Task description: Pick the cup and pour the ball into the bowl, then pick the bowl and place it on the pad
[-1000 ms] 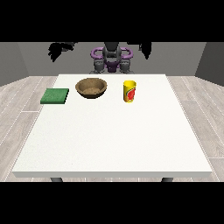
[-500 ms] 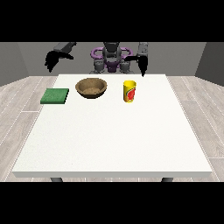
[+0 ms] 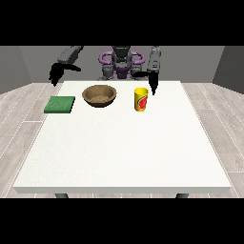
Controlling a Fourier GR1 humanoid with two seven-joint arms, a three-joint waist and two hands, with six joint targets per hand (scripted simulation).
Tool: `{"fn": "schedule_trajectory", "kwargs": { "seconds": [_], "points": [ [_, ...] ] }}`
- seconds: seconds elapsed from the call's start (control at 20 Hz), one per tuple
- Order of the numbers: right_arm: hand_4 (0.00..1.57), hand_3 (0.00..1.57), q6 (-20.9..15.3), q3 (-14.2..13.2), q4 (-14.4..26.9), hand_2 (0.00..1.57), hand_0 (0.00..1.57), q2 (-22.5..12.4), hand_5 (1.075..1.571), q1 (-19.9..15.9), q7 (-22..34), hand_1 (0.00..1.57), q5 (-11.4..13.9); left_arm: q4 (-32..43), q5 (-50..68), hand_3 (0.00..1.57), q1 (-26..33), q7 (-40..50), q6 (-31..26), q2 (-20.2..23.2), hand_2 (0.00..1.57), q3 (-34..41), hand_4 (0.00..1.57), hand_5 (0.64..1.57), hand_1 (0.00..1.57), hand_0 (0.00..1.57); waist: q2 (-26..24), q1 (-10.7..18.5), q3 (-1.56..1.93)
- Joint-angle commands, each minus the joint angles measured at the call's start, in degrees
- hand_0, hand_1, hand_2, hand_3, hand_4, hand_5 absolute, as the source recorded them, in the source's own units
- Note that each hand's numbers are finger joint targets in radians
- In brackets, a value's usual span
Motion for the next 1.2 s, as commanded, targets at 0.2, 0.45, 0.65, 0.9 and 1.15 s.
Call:
{"fn": "schedule_trajectory", "kwargs": {
  "seconds": [0.2,0.45,0.65,0.9,1.15],
  "points": [
    [0.0,0.0,2.5,-1.5,4.2,0.0,0.0,-2.4,1.569,-3.0,-3.0,0.0,-1.1,12.0,2.6,0.0,-6.4,-7.5,-2.0,2.9,0.0,4.9,0.0,1.325,0.0,0.0,3.5,-1.8,0.01],
    [0.0,0.0,0.5,2.0,-1.1,0.0,0.0,-0.1,1.569,-3.2,-1.3,0.0,0.8,20.9,4.3,0.0,-11.0,-14.5,-1.4,5.8,0.0,10.3,0.0,1.281,0.0,0.0,8.0,-5.3,-0.02],
    [0.0,0.0,2.8,0.6,3.0,0.0,0.0,-1.8,1.568,-4.2,-4.8,0.0,0.3,24.1,3.6,0.0,-12.4,-16.1,-0.6,4.5,0.0,9.5,0.0,1.269,0.0,0.0,8.4,-4.5,0.0],
    [0.0,0.0,4.7,-0.4,4.0,0.0,0.0,-3.1,1.568,-5.9,-8.2,0.0,-0.3,26.5,3.1,0.0,-14.6,-21.1,3.8,2.1,0.0,10.3,0.0,1.253,0.0,0.0,13.7,-6.4,0.02],
    [0.18,0.0,5.1,-0.4,4.4,0.0,0.0,-4.2,1.569,-9.0,-5.0,0.0,-1.2,25.4,-1.5,0.0,-15.2,-19.7,8.5,5.3,0.0,8.5,1.46,1.56,0.0,0.0,14.9,-8.6,0.03]
  ]
}}
